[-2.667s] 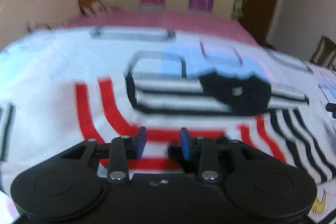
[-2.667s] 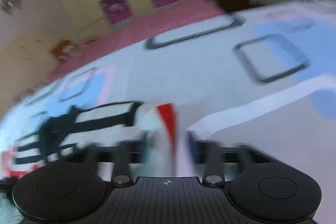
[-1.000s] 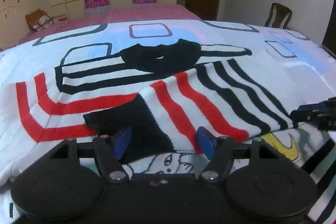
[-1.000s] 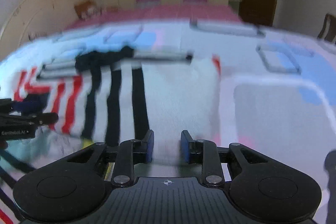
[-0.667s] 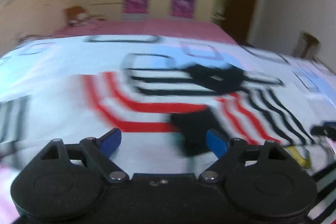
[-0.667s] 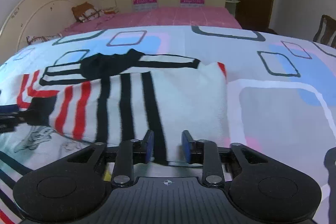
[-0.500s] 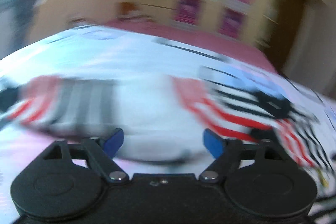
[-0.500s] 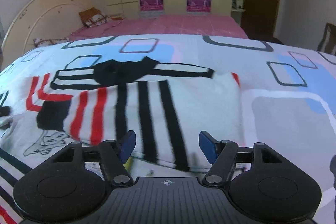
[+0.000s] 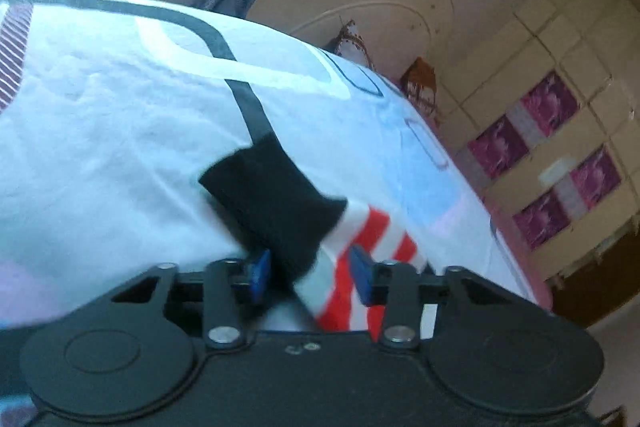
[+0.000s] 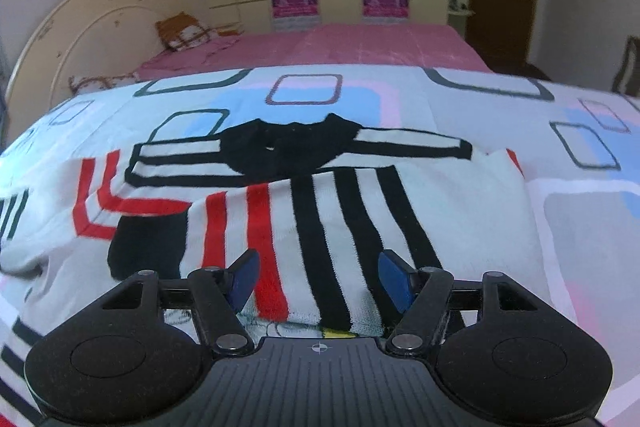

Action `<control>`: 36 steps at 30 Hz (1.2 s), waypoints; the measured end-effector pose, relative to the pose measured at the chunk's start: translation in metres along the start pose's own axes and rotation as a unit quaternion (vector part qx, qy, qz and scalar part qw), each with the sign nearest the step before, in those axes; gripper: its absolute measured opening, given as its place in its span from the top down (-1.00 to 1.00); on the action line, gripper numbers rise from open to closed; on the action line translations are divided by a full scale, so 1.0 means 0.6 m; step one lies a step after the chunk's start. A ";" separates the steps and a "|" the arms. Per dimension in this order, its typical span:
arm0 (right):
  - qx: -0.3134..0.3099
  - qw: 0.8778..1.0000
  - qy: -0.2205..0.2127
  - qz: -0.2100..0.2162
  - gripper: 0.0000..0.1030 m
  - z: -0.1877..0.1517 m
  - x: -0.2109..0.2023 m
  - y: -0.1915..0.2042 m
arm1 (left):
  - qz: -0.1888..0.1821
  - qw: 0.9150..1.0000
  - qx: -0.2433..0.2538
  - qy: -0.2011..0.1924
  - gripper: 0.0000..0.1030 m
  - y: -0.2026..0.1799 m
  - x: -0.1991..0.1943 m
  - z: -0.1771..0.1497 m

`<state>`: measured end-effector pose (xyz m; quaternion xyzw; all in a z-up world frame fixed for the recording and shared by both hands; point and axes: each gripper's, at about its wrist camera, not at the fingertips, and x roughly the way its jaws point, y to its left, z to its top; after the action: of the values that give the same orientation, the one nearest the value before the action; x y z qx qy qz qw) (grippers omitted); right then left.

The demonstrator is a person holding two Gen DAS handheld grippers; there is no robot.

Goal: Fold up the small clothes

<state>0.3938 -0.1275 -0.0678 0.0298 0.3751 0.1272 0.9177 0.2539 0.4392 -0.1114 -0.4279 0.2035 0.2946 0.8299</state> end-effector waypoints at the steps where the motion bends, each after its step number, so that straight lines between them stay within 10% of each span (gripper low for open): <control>1: 0.005 1.000 0.001 -0.002 -0.28 0.002 -0.001 -0.003 | -0.005 1.000 -0.017 0.001 0.59 0.009 0.008 0.005; 5: 0.017 1.000 0.000 -0.011 -0.28 0.012 -0.010 -0.013 | -0.028 0.998 -0.063 0.001 0.90 0.020 0.012 0.012; 15: 0.034 0.999 -0.016 -0.022 -0.28 0.013 -0.040 -0.045 | -0.183 0.977 0.098 0.043 0.90 -0.231 -0.020 -0.105; 27: 0.079 0.996 -0.031 -0.009 -0.28 -0.001 -0.069 -0.120 | -0.233 0.904 0.334 0.129 0.90 -0.516 -0.025 -0.381; 34: 0.116 0.993 -0.031 -0.013 -0.28 -0.016 -0.098 -0.198 | -0.232 0.851 0.426 0.201 0.86 -0.564 0.008 -0.538; 36: 0.130 0.991 -0.024 -0.005 -0.28 -0.022 -0.106 -0.216 | -0.215 0.841 0.446 0.218 0.55 -0.560 0.009 -0.577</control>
<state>0.3686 -0.2694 -0.0534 0.1502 0.3665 0.0715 0.9154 0.4510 -0.0011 -0.1066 -0.0975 0.3920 -0.1146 0.9076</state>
